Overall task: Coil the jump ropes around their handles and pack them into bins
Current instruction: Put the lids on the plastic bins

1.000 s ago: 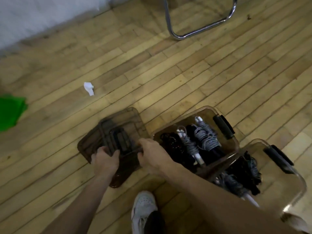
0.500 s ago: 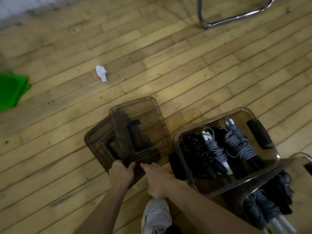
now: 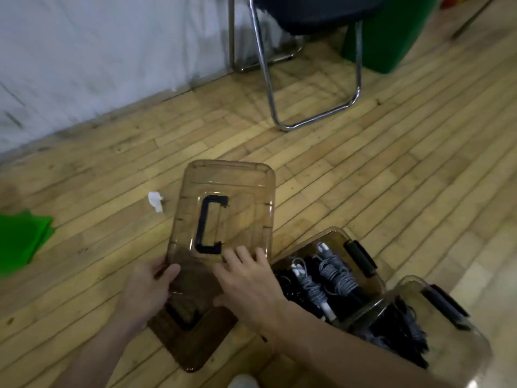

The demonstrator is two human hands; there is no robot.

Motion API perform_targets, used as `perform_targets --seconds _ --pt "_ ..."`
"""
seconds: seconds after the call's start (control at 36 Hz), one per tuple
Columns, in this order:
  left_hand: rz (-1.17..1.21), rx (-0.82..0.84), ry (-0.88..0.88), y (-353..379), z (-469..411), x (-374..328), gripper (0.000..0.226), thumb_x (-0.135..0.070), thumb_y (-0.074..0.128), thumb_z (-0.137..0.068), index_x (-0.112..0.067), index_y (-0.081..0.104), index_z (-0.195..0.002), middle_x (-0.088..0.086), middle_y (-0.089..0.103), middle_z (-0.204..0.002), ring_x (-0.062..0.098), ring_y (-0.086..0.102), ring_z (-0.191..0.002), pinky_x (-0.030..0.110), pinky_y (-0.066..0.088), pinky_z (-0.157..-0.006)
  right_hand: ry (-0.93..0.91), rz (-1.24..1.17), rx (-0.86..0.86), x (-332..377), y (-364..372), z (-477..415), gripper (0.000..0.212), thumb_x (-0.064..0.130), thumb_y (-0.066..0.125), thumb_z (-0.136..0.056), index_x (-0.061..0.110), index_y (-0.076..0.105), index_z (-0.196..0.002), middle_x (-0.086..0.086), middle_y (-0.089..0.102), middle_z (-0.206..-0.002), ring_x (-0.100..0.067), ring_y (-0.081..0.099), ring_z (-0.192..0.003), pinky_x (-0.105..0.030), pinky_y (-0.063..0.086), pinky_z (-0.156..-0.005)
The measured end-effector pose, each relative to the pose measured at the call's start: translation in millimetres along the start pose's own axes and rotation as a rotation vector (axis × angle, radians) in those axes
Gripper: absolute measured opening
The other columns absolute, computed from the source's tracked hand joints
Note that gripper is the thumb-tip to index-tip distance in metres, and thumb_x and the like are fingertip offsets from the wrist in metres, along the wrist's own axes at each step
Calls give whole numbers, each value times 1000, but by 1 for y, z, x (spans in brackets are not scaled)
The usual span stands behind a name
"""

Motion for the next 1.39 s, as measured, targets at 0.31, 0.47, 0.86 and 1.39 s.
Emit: perform_targets --seconds 0.31,0.47,0.86,1.39 --pt "-574 403 371 161 10 -68 11 -29 54 -101 -30 59 -110 -7 61 -104 4 57 -94 27 51 -85 563 -130 286 -169 15 124 83 67 33 -99 30 -9 -160 -6 -24 -166 -35 -23 -151 -60 -5 -121" --pt "-704 372 355 208 16 -43 36 -30 47 -105 -24 50 -140 -4 64 -120 9 61 -110 19 47 -84 680 -188 410 -221 53 159 70 49 27 -108 22 -10 -161 -5 -18 -168 -33 -14 -154 -51 6 -124" --pt "-732 112 339 199 -11 -35 45 -34 33 -108 -25 38 -151 -3 69 -119 14 65 -106 22 48 -83 817 -253 125 -278 60 157 57 37 40 -107 21 18 -157 -3 27 -158 -27 32 -141 -45 34 -115" --pt "-105 218 -355 198 5 54 74 -70 56 -84 -20 47 -138 6 55 -133 34 51 -126 48 42 -110 1000 -460 97 -311 72 161 30 41 66 -94 19 59 -113 -1 59 -110 -18 57 -97 -39 53 -87"
Point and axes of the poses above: each hand's wrist, its own z-axis away from the middle knuckle, its own y-axis out of the palm, x = y × z, the point moved 10 cm from there along -z, towards the middle knuckle
